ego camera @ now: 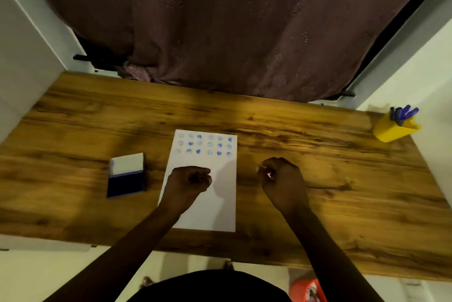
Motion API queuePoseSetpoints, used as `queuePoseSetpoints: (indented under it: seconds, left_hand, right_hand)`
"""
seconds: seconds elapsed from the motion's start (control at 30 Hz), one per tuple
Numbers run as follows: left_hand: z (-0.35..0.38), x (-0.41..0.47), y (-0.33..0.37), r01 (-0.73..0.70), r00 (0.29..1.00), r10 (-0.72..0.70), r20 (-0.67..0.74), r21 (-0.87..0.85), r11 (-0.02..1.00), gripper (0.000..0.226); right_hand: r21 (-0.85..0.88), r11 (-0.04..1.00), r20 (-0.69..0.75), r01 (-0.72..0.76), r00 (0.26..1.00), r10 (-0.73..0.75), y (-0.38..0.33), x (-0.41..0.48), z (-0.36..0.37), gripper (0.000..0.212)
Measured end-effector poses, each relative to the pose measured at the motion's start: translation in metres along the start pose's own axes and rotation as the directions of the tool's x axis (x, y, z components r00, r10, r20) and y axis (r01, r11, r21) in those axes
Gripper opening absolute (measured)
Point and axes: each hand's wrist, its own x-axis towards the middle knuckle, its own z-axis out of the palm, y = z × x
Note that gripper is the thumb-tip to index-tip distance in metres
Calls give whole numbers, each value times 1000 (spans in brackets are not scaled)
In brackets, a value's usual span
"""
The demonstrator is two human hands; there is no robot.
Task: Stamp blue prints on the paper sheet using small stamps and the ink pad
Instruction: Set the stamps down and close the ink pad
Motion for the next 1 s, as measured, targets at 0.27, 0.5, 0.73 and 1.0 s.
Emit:
queuePoseSetpoints:
  seconds: [0.27, 0.5, 0.73, 1.0]
  left_hand:
    - [-86, 0, -17, 24, 982, -20, -190, 23, 999, 16]
    - [-164, 1, -47, 34, 953, -40, -301, -26, 999, 16]
    - [-217, 14, -77, 128, 884, -37, -466, 165, 978, 14]
    - [-232, 31, -85, 150, 949, -67, -308, 255, 955, 30]
  right_hand:
    - [194, 979, 137, 63, 986, -91, -96, 13, 54, 20]
    - [288, 956, 311, 54, 939, -147, -159, 31, 110, 21]
    - [253, 967, 434, 10, 892, -122, -205, 49, 160, 21]
    - [141, 990, 461, -27, 886, -42, -223, 59, 197, 25]
